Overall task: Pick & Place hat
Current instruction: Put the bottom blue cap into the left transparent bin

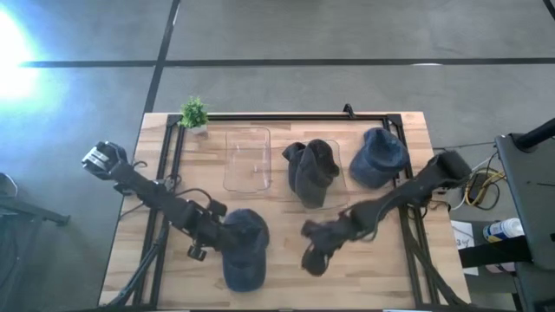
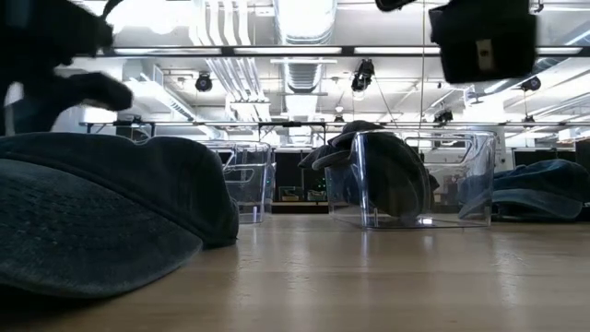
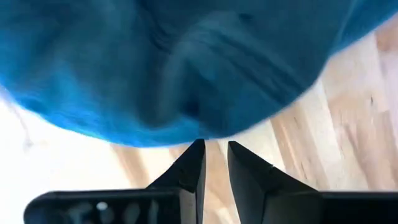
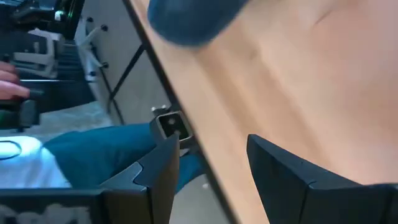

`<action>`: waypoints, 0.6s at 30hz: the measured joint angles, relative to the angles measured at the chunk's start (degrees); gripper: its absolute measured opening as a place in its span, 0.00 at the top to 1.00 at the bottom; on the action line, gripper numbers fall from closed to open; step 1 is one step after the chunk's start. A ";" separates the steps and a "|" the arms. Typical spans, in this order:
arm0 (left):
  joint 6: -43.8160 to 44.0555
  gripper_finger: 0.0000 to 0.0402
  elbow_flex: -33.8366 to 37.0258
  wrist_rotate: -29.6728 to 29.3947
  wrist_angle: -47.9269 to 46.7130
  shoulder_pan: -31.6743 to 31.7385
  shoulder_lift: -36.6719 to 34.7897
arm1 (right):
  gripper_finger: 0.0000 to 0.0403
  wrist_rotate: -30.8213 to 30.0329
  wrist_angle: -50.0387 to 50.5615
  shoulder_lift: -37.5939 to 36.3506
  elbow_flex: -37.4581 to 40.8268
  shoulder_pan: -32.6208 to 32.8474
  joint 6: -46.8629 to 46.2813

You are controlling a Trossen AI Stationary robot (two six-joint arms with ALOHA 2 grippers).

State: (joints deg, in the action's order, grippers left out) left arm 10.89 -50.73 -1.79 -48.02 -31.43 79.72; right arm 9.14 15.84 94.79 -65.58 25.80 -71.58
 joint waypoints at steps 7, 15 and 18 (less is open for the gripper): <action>14.56 0.84 7.77 4.30 19.93 -5.29 -0.04 | 0.54 -1.23 -16.18 10.95 -0.85 4.12 -14.60; 26.79 0.84 10.24 -2.81 36.76 -8.45 1.21 | 0.54 -2.48 -22.69 21.83 -6.91 4.96 -20.52; 27.44 0.84 10.24 -6.66 36.75 -8.43 1.89 | 0.54 -0.33 -22.79 24.96 -10.46 5.52 -20.14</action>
State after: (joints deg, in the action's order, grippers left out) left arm 38.33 -40.49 -8.45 -11.27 -39.86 81.61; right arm 8.80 -6.94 119.75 -76.04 31.32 -91.71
